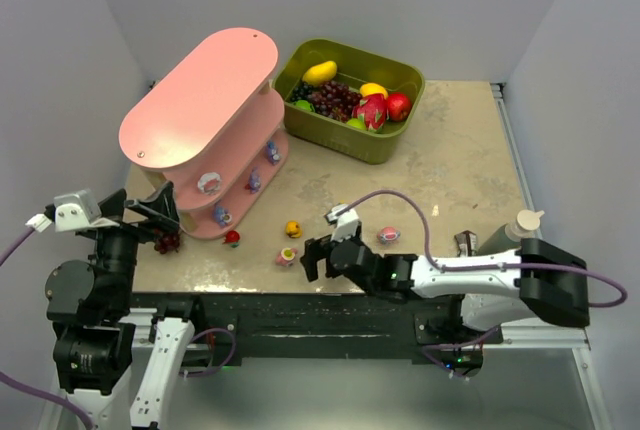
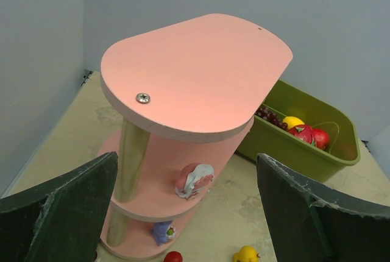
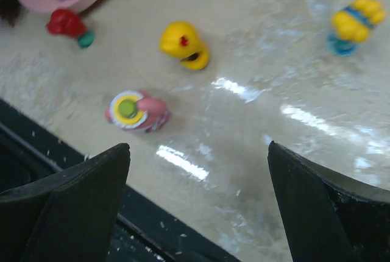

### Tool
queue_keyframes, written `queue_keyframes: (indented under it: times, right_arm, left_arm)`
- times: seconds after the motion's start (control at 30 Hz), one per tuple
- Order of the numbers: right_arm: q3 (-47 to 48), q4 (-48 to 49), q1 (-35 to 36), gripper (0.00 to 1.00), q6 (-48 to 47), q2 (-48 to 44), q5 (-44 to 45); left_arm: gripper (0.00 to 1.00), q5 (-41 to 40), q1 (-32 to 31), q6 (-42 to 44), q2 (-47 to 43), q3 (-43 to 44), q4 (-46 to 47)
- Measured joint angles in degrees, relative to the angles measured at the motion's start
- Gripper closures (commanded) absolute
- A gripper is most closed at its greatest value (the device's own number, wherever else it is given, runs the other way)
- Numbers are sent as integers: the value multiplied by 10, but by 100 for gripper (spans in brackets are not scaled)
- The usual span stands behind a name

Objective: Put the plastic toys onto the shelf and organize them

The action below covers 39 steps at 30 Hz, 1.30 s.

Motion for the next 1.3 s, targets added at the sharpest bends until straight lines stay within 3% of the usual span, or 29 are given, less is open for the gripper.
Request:
queue_keyframes:
  times: [0.23, 0.53, 0.73, 1.03, 1.3]
  right_arm:
    - [41, 77, 77, 1, -67, 144, -3]
    - [73, 156, 81, 2, -99, 277, 3]
    - [102, 208, 81, 8, -104, 325, 30]
    - [130, 236, 81, 24, -94, 365, 75]
    - [126, 243, 81, 55, -74, 368, 94]
  left_arm:
    - [0, 3, 0, 0, 0, -3, 0]
    - [0, 6, 0, 0, 0, -10, 1]
    - [0, 7, 0, 0, -1, -18, 4]
    - [0, 6, 0, 2, -1, -19, 4]
    - [1, 7, 0, 5, -1, -19, 4]
